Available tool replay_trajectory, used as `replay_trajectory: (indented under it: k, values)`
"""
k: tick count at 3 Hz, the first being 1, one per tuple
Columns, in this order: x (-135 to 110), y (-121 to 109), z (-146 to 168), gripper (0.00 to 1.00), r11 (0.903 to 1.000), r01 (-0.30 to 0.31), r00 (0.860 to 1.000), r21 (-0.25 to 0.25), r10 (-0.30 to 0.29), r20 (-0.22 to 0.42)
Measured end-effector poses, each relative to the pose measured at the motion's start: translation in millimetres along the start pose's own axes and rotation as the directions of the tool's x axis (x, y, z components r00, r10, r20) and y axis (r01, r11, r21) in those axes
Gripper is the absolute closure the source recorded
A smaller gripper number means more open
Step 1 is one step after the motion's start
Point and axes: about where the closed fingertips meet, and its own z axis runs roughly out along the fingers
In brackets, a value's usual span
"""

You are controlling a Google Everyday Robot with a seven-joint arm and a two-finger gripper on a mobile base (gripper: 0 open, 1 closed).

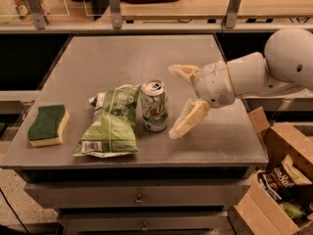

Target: Move 7up can near green jalapeno chip bag

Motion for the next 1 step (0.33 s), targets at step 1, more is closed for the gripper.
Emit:
replay_trajectory:
  k: [1]
  values:
    - [-1.5,0.0,-2.2,0.0,1.0,-0.002,1.0,0.006,0.002,-0.012]
